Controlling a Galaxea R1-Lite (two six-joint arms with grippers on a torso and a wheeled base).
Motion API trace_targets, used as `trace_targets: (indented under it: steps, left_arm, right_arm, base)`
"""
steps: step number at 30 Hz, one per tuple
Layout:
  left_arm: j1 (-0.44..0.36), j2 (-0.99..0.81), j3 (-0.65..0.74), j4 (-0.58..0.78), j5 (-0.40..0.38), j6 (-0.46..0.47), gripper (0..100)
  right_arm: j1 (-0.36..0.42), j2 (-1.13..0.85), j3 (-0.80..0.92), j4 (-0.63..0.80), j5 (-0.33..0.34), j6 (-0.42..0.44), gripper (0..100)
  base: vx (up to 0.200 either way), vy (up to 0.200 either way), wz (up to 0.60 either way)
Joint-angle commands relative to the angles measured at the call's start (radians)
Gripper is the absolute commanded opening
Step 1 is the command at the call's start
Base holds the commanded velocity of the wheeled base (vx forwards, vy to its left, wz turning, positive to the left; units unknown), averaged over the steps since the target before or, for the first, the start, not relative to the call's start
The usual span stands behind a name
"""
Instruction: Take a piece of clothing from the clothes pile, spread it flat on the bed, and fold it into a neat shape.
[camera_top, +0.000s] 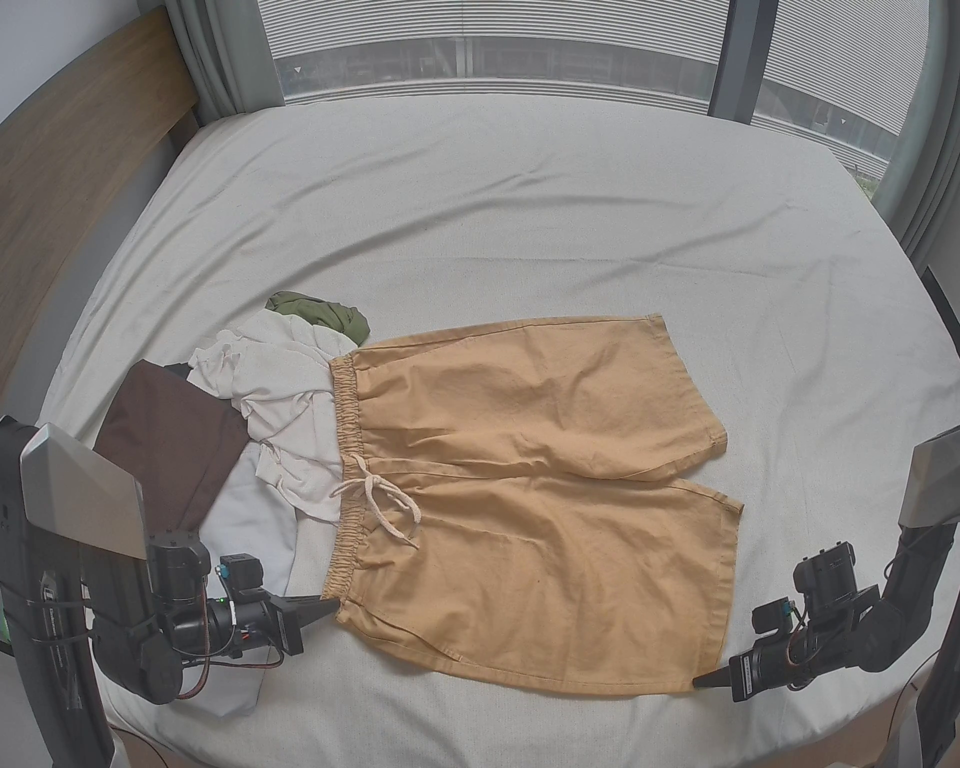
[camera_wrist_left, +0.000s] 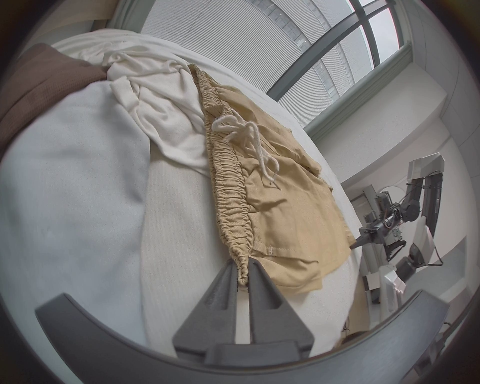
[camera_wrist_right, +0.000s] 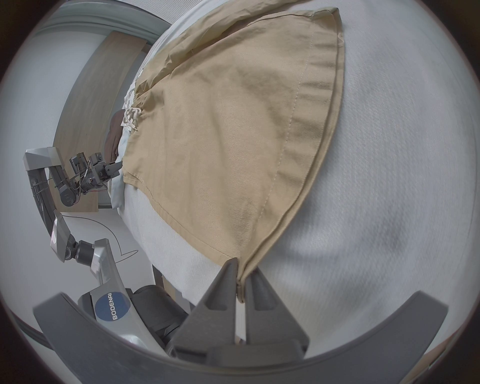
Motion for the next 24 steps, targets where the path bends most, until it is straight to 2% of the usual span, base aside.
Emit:
trace_targets:
  steps: [1, 14, 24]
  left_arm:
    - [0.002, -0.027, 0.069, 0.002, -0.013, 0.0, 0]
    - [0.007, -0.015, 0.169, 0.016, -0.012, 0.093, 0]
    - [0.001, -0.004, 0.17, 0.066, -0.018, 0.146, 0]
  right_arm:
    - [0.002, -0.054, 0.006, 0.045, 0.001, -0.004, 0]
    - [0.002, -0.103, 0.013, 0.169, 0.001, -0.058, 0]
    - [0.012, -0.105, 0.036, 0.172, 0.001, -0.079, 0]
  base:
    - [0.0, 0.0, 0.0]
    - [0.0, 0.0, 0.0]
    - [0.0, 0.0, 0.0]
